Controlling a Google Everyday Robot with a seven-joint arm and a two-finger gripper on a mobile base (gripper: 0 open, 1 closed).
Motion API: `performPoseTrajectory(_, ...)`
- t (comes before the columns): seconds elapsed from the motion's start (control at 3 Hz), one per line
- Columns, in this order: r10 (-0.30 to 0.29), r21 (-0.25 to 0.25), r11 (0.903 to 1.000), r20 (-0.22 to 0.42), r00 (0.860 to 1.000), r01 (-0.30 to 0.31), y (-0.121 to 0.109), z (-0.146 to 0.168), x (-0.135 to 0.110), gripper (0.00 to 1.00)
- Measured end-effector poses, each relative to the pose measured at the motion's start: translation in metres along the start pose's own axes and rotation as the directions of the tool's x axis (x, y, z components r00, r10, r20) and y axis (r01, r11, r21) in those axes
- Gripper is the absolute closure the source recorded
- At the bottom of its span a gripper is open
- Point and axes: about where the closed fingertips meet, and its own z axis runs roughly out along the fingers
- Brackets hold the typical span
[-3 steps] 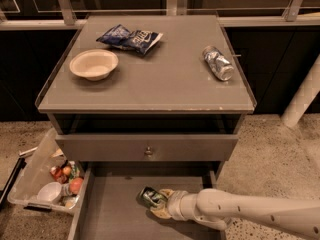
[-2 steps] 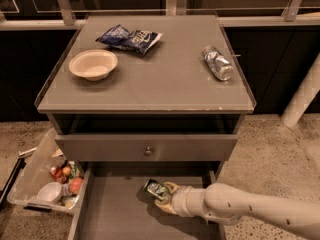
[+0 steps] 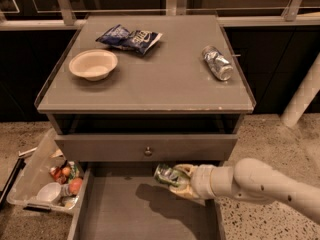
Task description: Pick green can from middle drawer and place on counter
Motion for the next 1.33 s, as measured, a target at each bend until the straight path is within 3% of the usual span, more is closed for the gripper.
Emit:
performPoseTrajectory(0.33,-0.103,-0.032,0.9942,-0.013,0.995,0.103,-0.004,-0.049,-0.043,1.00)
performPoseTrajectory(0.67,-0.213,-0.021,0.9769,-0.032,0.976,0.213,-0.007,-0.098,-0.093,1.00)
performPoseTrajectory(1.0,-0.270,0.011,0.9627,-0.021,0.963,0.270,-0.014,-0.138,-0.139,1.00)
performPoseTrajectory(1.33,-0.281,0.013,0.9596,-0.020,0.960,0.281,-0.014,-0.145,-0.147,1.00)
